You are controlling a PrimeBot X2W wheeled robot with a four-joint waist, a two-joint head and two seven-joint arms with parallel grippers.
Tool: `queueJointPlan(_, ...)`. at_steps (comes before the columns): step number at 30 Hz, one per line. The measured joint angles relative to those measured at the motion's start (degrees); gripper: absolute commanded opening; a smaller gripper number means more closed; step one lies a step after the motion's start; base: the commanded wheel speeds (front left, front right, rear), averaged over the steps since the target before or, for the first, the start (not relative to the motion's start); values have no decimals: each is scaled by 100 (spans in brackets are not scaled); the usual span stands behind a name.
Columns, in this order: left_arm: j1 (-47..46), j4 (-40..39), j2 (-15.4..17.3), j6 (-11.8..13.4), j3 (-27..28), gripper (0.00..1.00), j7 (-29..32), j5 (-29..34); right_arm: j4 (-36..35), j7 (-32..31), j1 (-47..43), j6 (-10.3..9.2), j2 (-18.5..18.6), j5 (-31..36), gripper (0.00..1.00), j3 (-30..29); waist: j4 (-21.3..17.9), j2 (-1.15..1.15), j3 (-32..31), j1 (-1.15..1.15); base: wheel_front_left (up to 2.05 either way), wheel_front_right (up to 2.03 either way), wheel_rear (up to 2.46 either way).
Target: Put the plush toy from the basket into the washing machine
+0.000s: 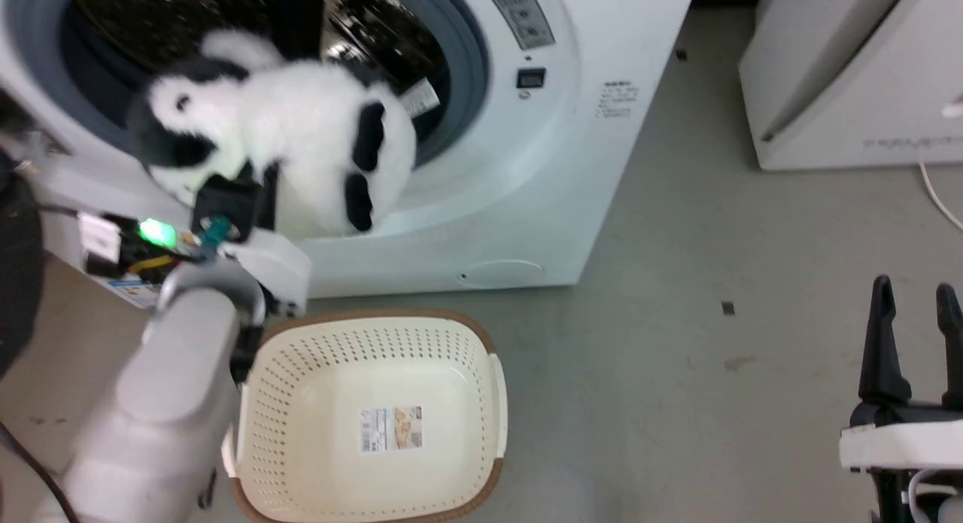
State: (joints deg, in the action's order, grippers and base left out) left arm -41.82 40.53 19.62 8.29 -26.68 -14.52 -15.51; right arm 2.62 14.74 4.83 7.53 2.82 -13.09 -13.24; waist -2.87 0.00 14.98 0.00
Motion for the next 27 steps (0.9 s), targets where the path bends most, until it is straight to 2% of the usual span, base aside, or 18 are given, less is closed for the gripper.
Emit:
queueJointPlan(10, -1134, 452, 155, -97, 303, 0, 0, 141, -47, 0, 421, 0, 0, -121, 100, 101, -420, 0, 705, 0, 0, 0, 0)
queueJointPlan(22, -2210, 838, 704, -131, 725, 0, 0, 180, -126, 0, 741, 0, 0, -265, 100, 112, -914, 0, 1617, 1, 0, 0, 0)
queueJointPlan(27, -2649, 854, 834, -144, 870, 0, 0, 176, -144, 0, 850, 0, 0, -313, 100, 157, -1026, 0, 1949, 1, 0, 0, 0)
